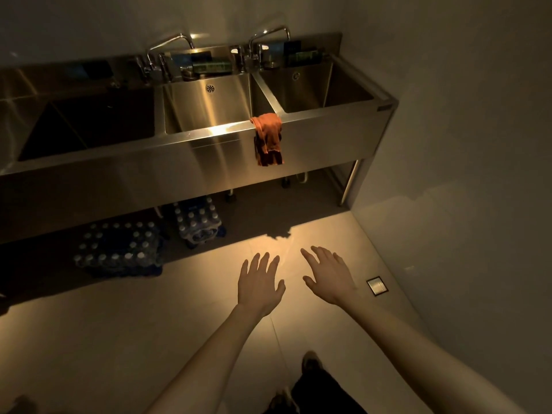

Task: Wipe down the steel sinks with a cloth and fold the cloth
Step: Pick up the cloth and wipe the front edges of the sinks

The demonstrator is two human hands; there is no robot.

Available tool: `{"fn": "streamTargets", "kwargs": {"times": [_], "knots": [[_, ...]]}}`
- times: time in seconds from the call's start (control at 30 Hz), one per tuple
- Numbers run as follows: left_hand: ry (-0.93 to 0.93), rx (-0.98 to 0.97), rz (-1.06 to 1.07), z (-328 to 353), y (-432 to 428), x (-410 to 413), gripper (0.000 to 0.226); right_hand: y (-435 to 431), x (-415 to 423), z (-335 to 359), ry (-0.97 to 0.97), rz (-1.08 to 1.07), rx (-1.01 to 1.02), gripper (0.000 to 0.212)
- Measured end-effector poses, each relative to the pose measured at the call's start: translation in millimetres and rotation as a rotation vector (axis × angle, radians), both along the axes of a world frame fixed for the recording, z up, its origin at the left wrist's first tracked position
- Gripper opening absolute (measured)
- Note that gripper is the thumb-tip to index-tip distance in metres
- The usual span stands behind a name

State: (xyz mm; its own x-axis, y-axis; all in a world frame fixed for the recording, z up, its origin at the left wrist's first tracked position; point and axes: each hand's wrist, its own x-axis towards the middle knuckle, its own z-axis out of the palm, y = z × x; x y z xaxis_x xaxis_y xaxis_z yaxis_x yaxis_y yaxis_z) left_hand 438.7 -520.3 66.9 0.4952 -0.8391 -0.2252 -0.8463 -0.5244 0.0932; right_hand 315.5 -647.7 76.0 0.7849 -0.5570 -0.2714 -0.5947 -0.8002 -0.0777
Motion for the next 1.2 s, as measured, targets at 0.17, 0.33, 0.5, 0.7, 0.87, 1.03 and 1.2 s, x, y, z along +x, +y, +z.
{"fn": "streamTargets", "kwargs": {"times": [0.17,0.33,0.5,0.7,0.87,1.03,1.2], "knots": [[-0.001,0.006,0.016,-12,-39,32,0.060,-42,35,-13,0.016,0.014,0.009,0.065],[-0.001,-0.015,0.067,-12,-98,75,0.060,-104,82,-12,-0.017,0.044,0.014,0.065],[-0.006,-0.042,0.101,-2,-159,127,0.059,-172,133,-1,-0.048,0.095,0.017,0.064],[0.001,-0.080,0.146,1,-218,169,0.060,-238,184,5,-0.081,0.148,0.022,0.064],[0.000,-0.105,0.154,-4,-246,199,0.060,-267,218,1,-0.101,0.187,0.047,0.064],[-0.006,-0.135,0.146,-8,-275,243,0.059,-296,257,-10,-0.127,0.191,0.033,0.065],[-0.022,-0.159,0.118,-10,-307,301,0.059,-331,305,-14,-0.155,0.188,-0.002,0.064]]}}
